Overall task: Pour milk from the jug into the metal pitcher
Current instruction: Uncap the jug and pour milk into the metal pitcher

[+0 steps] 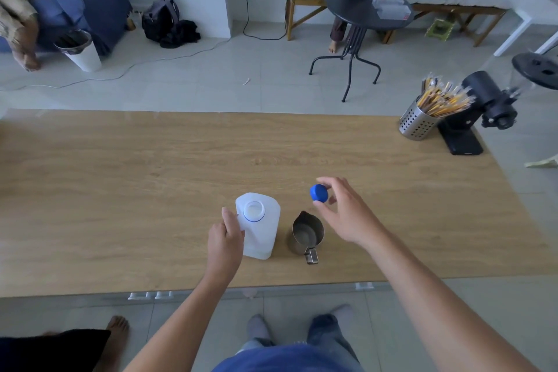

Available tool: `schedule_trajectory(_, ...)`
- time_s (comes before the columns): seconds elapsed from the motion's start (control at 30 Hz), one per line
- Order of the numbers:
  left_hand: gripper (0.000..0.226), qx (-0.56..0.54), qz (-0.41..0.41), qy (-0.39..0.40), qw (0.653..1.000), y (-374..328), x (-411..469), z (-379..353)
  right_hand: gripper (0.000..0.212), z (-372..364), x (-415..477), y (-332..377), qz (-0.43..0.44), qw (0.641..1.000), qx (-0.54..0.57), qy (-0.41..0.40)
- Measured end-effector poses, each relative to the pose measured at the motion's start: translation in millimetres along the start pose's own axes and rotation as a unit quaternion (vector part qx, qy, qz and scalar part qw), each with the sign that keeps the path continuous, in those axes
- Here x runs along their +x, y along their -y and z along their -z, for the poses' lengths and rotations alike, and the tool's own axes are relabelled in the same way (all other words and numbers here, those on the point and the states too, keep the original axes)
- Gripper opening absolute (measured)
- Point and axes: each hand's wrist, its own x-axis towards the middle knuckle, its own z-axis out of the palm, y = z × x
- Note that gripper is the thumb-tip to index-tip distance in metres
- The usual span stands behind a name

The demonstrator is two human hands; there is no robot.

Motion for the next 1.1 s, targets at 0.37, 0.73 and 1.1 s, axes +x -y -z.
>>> schedule_trajectory(0.37, 0.056, 0.019, -0.009, -0.014, 1.000, 0.4, 1.3, -2.3, 0.036, -65.6, 3.3, -99.4, -0.167, 0.983, -0.063, 0.052)
schedule_trajectory(0.73, 0.058, 0.025, -0.017, -0.024, 0.999, 2.3, 1.6, -5.7, 0.061, -96.3, -7.0, -110.2, -0.202, 0.970, -0.097, 0.095)
schedule_trajectory(1.1, 0.051, 0.006, -0.021, -0.039, 0.999, 3.1, 0.3, -9.8, 0.112, -75.3, -33.9, -44.2, -0.164, 0.982, 0.076, 0.056)
